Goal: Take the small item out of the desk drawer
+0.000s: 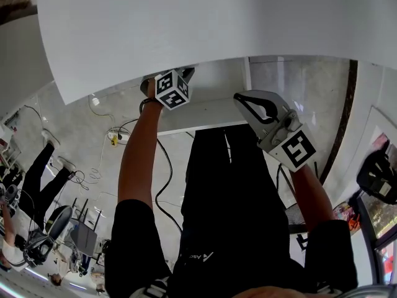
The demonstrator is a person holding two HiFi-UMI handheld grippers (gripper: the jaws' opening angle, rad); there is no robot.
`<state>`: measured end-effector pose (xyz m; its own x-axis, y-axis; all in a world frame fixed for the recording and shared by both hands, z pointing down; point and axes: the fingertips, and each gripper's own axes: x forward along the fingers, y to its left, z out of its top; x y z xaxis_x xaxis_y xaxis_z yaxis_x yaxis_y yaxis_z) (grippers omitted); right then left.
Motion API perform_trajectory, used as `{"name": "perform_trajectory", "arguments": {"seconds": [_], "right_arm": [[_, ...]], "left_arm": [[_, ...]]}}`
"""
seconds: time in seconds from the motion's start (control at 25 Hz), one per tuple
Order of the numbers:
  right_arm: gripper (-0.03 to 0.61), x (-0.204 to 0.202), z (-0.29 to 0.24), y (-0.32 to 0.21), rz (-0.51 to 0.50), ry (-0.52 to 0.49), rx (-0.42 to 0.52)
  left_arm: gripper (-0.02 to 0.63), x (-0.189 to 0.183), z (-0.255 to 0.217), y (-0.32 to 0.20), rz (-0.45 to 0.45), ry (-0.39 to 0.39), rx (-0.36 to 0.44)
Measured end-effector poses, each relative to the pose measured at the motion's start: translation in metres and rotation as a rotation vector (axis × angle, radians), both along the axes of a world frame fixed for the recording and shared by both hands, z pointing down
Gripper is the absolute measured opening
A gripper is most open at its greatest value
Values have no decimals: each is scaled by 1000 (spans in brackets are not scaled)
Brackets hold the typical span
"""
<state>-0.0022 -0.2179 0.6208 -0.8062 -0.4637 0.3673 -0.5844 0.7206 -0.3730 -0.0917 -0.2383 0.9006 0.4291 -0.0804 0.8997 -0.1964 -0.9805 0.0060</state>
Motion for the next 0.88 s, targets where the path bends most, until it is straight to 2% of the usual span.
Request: {"name": "perform_trajectory", "arguments": {"seconds": [0.16, 0.36, 0.64, 0.88], "right_arm": [[2, -5, -19, -5, -3, -8, 15], [2, -10, -58, -4, -12, -16, 39], [2, -15, -134, -11, 15, -42, 95], [2, -6, -213, -16, 54, -94, 205]], "left_arm": [[178, 4, -53, -2, -98, 111, 32], [178, 6, -148, 6, -250, 280, 72], [178, 7, -301, 17, -409, 522, 164], [178, 10, -455, 1, -534, 761, 311]]}}
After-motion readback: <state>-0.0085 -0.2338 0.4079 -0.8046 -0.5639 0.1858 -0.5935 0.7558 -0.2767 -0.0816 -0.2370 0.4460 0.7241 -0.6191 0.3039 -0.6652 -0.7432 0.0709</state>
